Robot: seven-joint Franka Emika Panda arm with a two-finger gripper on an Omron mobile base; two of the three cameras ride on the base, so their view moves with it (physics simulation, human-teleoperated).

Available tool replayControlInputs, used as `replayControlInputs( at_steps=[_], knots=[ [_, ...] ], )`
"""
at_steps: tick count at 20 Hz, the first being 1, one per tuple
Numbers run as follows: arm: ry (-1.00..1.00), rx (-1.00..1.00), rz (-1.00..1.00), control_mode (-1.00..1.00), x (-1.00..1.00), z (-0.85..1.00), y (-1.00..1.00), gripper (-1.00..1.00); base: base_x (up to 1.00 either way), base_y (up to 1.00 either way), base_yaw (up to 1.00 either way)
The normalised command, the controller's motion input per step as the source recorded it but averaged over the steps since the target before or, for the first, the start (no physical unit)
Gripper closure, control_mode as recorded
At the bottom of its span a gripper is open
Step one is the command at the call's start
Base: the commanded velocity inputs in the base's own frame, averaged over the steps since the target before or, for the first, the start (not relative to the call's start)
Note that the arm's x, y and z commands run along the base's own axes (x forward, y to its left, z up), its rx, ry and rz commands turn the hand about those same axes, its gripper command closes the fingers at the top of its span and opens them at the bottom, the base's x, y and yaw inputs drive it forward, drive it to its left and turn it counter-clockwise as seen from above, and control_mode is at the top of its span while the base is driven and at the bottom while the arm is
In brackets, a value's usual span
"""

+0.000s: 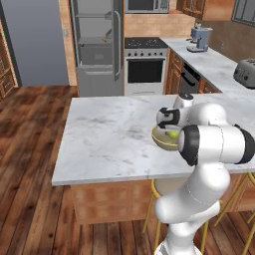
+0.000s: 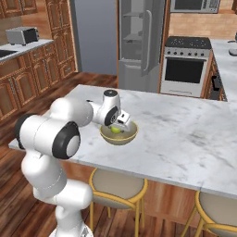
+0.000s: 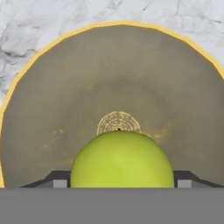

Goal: Retrieve the pear and banana from the fridge and place them into the bowl on the dining table.

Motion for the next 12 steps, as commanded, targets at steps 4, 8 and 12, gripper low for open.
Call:
replayControlInputs(
  at_steps=[4,8,12],
  knots=[
    [0.03,0.0,-0.01,-1.0,0.11,-0.04,-0.01,1.0,0.0,0.0,0.0],
    [0.03,0.0,0.0,-1.0,0.05,-0.05,-0.06,1.0,0.0,0.0,0.0],
    [0.04,0.0,0.0,-1.0,0.07,-0.06,-0.1,1.0,0.0,0.0,0.0]
  ],
)
